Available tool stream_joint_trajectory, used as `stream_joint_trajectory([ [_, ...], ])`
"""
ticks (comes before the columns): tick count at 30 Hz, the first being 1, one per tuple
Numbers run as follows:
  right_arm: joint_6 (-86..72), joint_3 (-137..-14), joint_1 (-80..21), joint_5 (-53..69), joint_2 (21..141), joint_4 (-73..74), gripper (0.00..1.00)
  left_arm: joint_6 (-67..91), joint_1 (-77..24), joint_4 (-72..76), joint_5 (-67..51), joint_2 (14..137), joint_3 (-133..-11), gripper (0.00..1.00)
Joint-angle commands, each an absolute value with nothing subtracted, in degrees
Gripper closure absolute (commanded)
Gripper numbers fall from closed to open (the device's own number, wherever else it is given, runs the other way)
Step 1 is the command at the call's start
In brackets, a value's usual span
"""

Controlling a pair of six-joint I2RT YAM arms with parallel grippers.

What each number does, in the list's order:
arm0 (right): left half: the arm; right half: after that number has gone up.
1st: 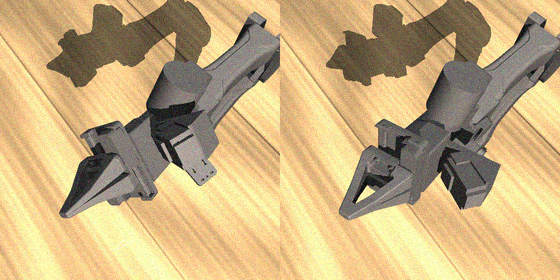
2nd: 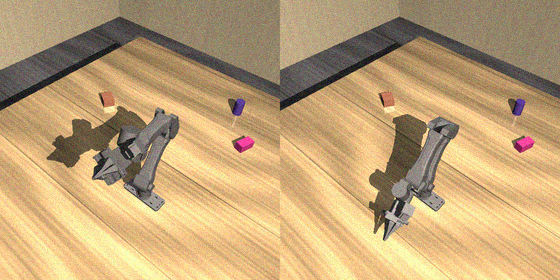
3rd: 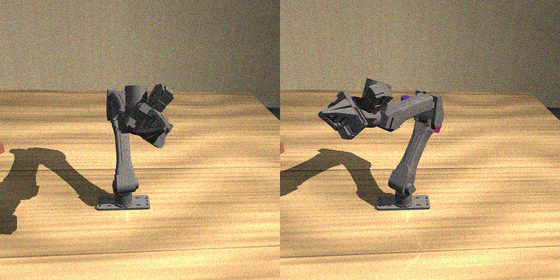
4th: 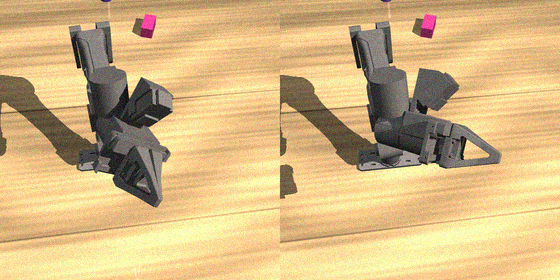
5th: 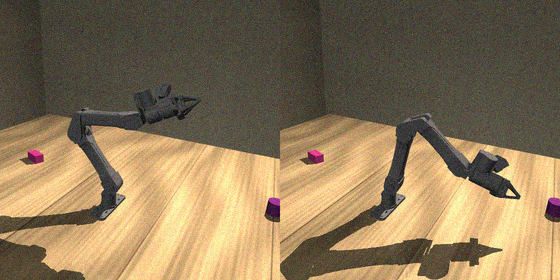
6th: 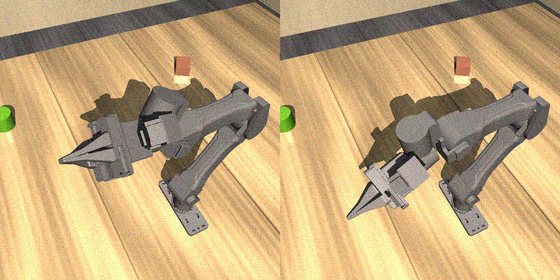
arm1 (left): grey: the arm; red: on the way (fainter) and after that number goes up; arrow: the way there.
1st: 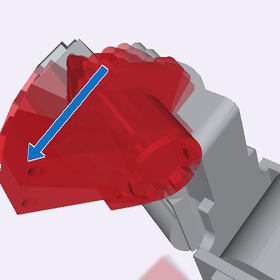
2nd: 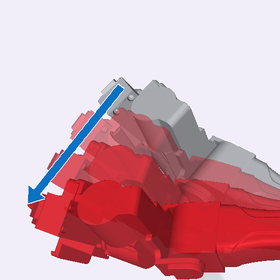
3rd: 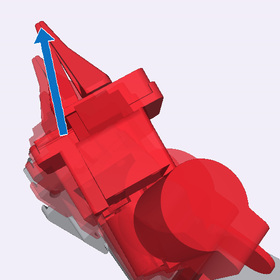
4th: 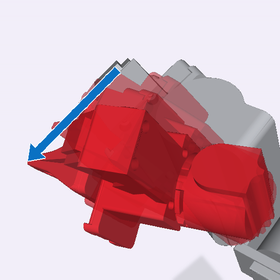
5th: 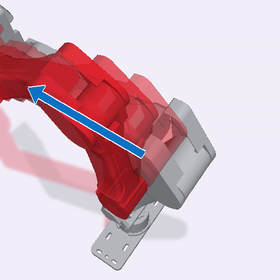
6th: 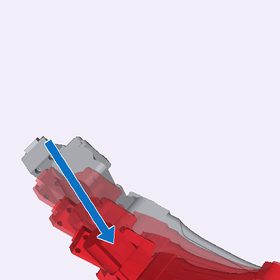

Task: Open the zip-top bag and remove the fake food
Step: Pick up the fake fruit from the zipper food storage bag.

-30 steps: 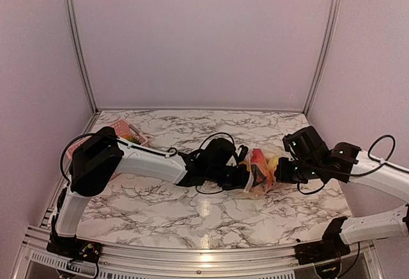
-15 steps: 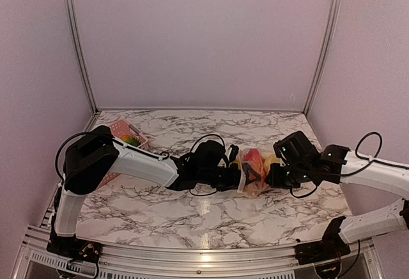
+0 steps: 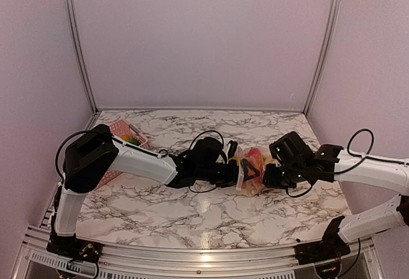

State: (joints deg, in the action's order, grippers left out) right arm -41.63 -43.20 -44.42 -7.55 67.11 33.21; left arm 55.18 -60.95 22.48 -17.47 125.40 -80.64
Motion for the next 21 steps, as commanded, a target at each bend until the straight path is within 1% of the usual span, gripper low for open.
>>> stream_joint_trajectory([
  [1,-42.09,-44.35,-44.90,-8.73,67.07,32.90,0.83,54.47,-60.26,25.18,-17.48,125.77,-81.93,0.07],
  [2,-42.21,-44.39,-44.91,-8.90,66.96,33.07,0.86,54.54,-60.21,25.11,-17.75,125.97,-82.18,0.11],
  [4,-42.51,-44.54,-44.91,-9.32,66.75,33.57,0.89,54.59,-60.16,24.64,-18.08,126.05,-82.47,0.18],
  [9,-42.67,-44.82,-44.86,-10.00,65.89,34.42,0.89,54.47,-60.25,24.36,-18.69,124.53,-80.48,0.31],
  [13,-42.92,-45.00,-44.88,-10.98,65.44,35.16,0.89,54.18,-60.07,24.48,-17.66,121.77,-77.27,0.35],
  [21,-42.91,-45.60,-44.85,-11.43,63.71,36.06,0.88,52.38,-59.29,23.81,-14.59,115.55,-70.84,0.36],
])
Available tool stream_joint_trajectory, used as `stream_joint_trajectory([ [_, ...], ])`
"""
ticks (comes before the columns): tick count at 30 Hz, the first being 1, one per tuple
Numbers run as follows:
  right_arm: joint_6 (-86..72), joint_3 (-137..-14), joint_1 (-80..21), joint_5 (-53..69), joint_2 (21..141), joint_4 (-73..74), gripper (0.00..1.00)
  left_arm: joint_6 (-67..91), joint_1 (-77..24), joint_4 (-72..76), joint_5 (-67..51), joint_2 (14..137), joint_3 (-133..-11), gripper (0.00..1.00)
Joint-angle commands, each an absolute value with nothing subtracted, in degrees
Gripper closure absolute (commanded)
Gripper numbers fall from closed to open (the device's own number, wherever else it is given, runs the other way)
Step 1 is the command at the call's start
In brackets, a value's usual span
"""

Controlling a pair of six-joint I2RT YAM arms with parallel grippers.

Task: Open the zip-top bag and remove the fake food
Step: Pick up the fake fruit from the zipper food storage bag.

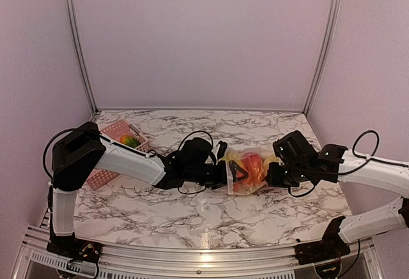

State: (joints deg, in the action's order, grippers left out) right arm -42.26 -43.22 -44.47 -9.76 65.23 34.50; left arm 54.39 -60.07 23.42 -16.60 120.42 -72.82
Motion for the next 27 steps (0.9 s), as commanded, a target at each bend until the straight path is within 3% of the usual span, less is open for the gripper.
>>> stream_joint_trajectory([
  [1,-42.84,-45.89,-44.82,-11.50,63.44,36.31,0.88,52.27,-59.16,23.42,-14.27,114.77,-70.36,0.36],
  [14,-40.83,-49.22,-44.91,-10.46,63.77,35.62,0.79,48.74,-58.88,15.85,-10.57,113.00,-67.23,0.37],
  [27,-36.32,-68.62,-50.38,-9.80,78.37,32.09,0.73,45.63,-60.74,16.40,-13.27,115.14,-68.11,0.42],
])
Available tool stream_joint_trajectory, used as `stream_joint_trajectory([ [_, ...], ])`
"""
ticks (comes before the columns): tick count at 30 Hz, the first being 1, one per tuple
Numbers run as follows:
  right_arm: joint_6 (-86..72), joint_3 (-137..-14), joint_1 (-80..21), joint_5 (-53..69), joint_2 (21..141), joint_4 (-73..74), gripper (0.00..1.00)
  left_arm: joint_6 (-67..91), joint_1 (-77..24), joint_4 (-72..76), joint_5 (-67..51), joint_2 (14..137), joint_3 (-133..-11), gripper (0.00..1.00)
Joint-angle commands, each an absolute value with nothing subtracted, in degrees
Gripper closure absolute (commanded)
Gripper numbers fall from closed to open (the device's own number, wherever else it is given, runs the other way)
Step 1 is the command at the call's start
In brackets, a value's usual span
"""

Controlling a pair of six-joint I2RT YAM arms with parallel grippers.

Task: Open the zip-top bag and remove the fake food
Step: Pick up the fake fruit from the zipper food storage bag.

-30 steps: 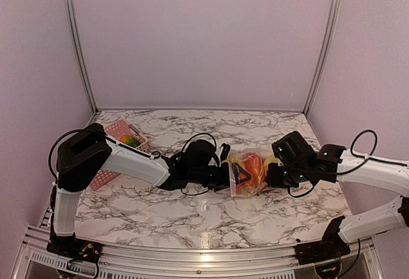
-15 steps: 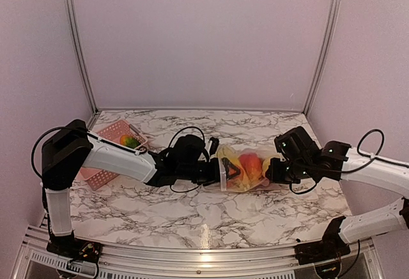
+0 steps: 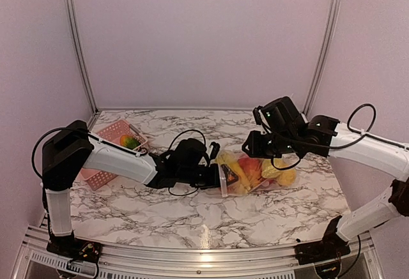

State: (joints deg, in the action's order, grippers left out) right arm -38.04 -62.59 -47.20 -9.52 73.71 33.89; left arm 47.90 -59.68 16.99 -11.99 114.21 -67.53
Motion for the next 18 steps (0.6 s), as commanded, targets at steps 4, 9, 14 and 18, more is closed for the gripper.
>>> stream_joint_trajectory([
  [4,-36.00,-73.70,-53.56,-10.00,83.62,31.31,0.73,45.15,-61.17,16.35,-13.34,115.11,-68.28,0.42],
  [9,-36.00,-76.99,-56.86,-10.47,87.30,31.93,0.73,44.98,-61.35,16.17,-13.39,115.44,-69.06,0.42],
  [14,-36.76,-76.79,-58.87,-12.55,87.74,33.92,0.73,45.00,-61.35,16.17,-13.35,115.58,-69.52,0.43],
  [18,-37.66,-75.98,-59.88,-13.80,87.41,35.34,0.73,45.15,-61.35,16.31,-13.45,115.51,-69.63,0.43],
])
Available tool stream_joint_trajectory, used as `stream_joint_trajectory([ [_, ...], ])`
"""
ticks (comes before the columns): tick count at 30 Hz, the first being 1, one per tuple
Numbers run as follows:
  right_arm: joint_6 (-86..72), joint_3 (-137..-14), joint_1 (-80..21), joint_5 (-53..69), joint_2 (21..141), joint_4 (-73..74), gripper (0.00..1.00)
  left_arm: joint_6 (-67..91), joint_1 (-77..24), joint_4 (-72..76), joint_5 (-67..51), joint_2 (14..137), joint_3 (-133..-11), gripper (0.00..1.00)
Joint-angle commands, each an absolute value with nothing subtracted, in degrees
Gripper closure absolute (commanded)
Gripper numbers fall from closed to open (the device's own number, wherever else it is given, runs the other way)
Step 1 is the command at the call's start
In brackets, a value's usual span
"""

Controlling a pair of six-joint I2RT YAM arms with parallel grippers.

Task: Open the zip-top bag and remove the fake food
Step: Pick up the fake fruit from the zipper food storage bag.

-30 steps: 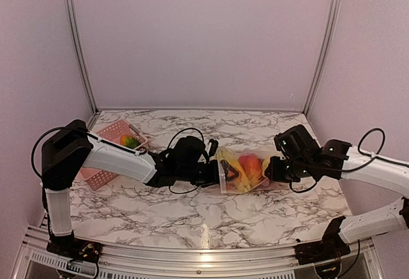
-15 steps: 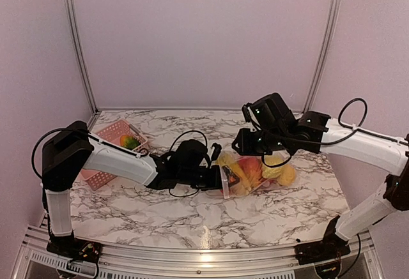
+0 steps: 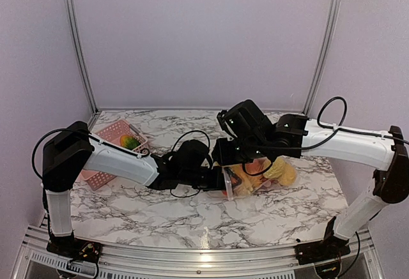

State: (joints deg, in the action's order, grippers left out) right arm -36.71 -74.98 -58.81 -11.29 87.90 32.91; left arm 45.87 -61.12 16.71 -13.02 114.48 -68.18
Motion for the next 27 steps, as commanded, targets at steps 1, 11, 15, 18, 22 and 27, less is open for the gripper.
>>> stream_joint_trajectory([
  [1,-37.84,-75.68,-59.87,-14.13,87.29,35.64,0.74,45.16,-61.35,16.34,-13.45,115.49,-69.61,0.43],
  [11,-38.84,-75.21,-59.87,-16.15,87.41,36.64,0.75,45.19,-61.35,16.35,-13.42,115.27,-69.52,0.43],
  [15,-38.84,-75.19,-59.85,-15.99,88.45,36.85,0.76,45.23,-61.35,16.44,-13.45,115.22,-69.60,0.43],
  [18,-38.84,-74.85,-59.88,-16.30,88.92,37.10,0.78,45.19,-61.39,16.52,-13.50,115.22,-69.61,0.43],
  [22,-38.83,-74.79,-59.86,-16.62,89.52,36.64,0.78,45.19,-61.35,16.56,-13.51,115.22,-69.69,0.43],
  [27,-38.76,-75.02,-59.85,-16.62,90.50,36.71,0.77,45.18,-61.35,16.46,-13.46,115.15,-69.70,0.43],
])
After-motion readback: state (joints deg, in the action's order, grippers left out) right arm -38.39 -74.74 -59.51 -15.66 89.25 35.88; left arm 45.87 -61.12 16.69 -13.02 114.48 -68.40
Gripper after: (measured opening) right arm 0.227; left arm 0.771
